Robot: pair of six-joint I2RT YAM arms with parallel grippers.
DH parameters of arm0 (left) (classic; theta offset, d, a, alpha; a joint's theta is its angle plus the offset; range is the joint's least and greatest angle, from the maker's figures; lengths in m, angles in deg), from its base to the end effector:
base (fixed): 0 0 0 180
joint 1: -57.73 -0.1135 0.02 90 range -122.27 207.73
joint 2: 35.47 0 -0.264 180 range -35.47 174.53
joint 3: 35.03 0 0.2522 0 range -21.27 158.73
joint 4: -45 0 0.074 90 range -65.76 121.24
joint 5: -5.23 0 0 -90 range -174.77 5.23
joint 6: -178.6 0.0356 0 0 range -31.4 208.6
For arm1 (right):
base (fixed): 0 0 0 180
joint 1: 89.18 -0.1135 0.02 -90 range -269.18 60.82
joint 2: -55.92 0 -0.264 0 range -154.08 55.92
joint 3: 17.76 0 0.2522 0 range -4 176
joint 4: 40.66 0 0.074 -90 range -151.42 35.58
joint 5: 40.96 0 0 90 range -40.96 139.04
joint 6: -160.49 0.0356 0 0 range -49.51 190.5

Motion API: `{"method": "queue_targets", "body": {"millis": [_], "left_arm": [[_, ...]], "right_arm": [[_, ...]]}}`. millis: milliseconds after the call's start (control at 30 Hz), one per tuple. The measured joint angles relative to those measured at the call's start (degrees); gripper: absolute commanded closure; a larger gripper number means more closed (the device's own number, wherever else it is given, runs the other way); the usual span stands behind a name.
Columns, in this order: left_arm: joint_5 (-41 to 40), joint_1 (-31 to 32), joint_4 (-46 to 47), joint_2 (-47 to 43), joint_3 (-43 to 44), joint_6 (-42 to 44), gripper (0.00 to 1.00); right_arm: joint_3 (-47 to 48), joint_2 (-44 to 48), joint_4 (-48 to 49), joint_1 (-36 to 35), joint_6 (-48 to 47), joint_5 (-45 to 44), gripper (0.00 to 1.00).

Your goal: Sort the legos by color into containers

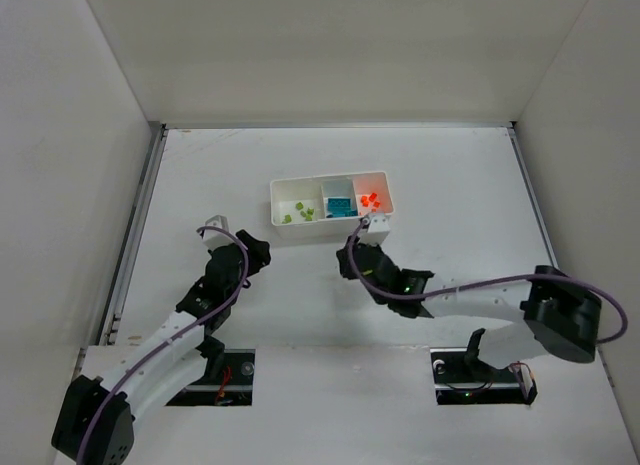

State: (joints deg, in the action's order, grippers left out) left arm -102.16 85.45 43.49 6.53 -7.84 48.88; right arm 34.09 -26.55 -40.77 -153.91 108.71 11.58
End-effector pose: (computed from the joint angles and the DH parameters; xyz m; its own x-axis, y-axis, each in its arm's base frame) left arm 0.1565 -0.0702 0.1953 -0.3127 -0.5246 -0.7919 -0.0128 0.8359 -0.5487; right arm 0.1435 0.2533 0.1945 -0.4774 0.1391 -0.8676 -0.2537 0.9235 0.2876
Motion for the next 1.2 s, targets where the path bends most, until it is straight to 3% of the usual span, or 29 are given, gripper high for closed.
{"method": "queue_targets", "body": {"millis": [167, 367, 500, 600, 667, 767, 933, 1200], "left_arm": [[-0.2, 0.0, -0.1, -1.1, -0.5, -0.7, 0.46], [-0.3, 0.2, -0.1, -2.8, -1.6, -1.4, 0.37], [-0.3, 0.1, -0.8, -5.0, -2.6, -1.7, 0.32], [-0.3, -0.3, -1.5, -6.3, -3.0, -2.0, 0.22], [-0.5, -0.6, -2.0, -7.1, -3.3, -2.1, 0.0], [-0.5, -1.4, -2.5, -7.6, -3.7, -2.4, 0.0], [-0.6, -2.7, -3.3, -7.6, -3.7, -2.4, 0.0], [-0.3, -2.8, -3.5, -6.1, -3.7, -2.5, 0.0]], "right_arm": [[0.8, 8.3, 0.7, 10.3, -5.7, 1.0, 0.78], [6.4, 3.8, 1.2, 22.0, -11.1, 4.3, 0.77], [11.1, -3.5, 1.9, 25.9, -13.6, 6.7, 0.62], [12.9, -6.2, 1.8, 27.3, -14.9, 7.8, 0.49], [13.1, -6.1, 1.8, 27.4, -15.5, 7.9, 0.45], [13.1, -4.5, 1.8, 27.4, -16.2, 7.9, 0.44], [7.6, 5.4, 2.4, 27.0, -16.1, 6.3, 0.43], [-11.3, 29.8, 2.2, 26.8, -10.3, 3.5, 0.35]]}}
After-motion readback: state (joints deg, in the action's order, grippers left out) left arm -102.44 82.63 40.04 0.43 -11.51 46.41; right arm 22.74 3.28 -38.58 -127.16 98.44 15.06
